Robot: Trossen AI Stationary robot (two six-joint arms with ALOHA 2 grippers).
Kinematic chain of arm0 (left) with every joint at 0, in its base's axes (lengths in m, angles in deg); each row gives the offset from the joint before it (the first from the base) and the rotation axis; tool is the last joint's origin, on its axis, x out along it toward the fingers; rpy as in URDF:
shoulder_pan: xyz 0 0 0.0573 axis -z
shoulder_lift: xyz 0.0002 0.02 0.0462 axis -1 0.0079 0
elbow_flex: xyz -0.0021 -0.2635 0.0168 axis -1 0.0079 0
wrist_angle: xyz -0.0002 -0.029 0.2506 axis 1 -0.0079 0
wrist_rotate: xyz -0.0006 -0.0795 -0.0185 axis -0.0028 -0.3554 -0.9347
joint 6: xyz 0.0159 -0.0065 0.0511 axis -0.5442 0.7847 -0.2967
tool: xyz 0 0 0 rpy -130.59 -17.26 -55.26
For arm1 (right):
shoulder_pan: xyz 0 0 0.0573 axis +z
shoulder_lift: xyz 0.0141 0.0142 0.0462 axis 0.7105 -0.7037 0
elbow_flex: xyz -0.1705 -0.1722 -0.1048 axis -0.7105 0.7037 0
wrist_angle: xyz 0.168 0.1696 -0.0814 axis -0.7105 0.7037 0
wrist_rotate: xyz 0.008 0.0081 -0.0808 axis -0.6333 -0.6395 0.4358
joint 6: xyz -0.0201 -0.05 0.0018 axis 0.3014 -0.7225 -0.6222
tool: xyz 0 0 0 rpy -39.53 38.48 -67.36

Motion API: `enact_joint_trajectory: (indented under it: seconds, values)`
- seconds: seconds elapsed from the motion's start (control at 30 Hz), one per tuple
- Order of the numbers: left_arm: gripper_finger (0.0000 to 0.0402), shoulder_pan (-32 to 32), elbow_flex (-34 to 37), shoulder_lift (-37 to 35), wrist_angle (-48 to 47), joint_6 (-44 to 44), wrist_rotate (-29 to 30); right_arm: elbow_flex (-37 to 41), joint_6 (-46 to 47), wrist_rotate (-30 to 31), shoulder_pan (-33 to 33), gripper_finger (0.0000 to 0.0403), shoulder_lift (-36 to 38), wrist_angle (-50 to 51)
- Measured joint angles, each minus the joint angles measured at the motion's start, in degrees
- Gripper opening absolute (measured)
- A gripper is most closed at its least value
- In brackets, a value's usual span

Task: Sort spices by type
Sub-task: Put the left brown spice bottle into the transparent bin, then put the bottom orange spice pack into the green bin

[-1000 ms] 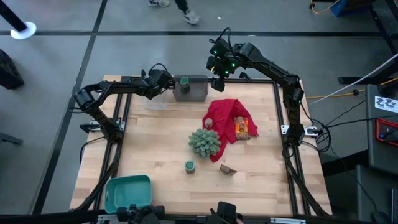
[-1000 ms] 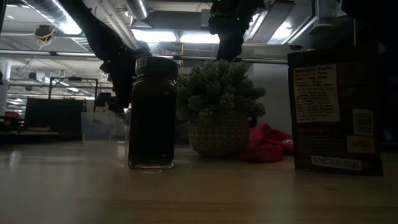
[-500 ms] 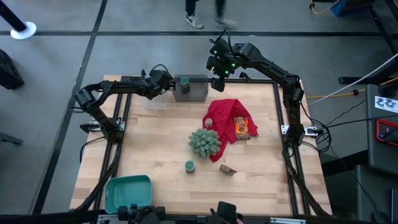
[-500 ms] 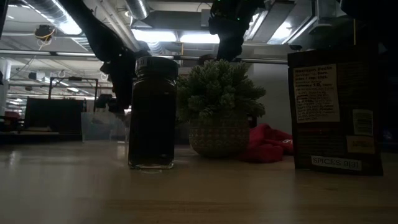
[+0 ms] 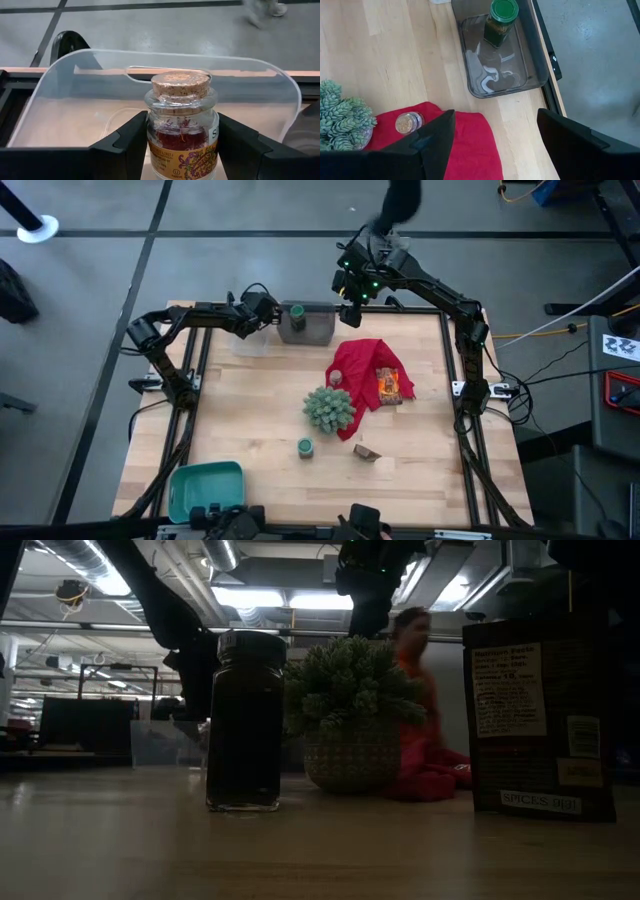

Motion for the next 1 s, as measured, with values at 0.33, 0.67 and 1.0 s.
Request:
enact_joint_trajectory:
  seconds: [0.33, 0.67, 1.0]
  values:
    - [0.0199, 0.0, 0.0, 0.0, 0.4, -1.2, 0.1, 0.0, 0.0, 0.0, 0.0, 0.0280, 0.0, 0.0]
    - [0.0238, 0.0, 0.0, 0.0, 0.5, -2.7, -1.3, 0.0, 0.0, 0.0, 0.0, 0.0280, 0.0, 0.0]
    - [0.0235, 0.0, 0.0, -1.0, -0.1, -5.4, -1.5, 0.0, 0.0, 0.0, 0.0, 0.0280, 0.0, 0.9]
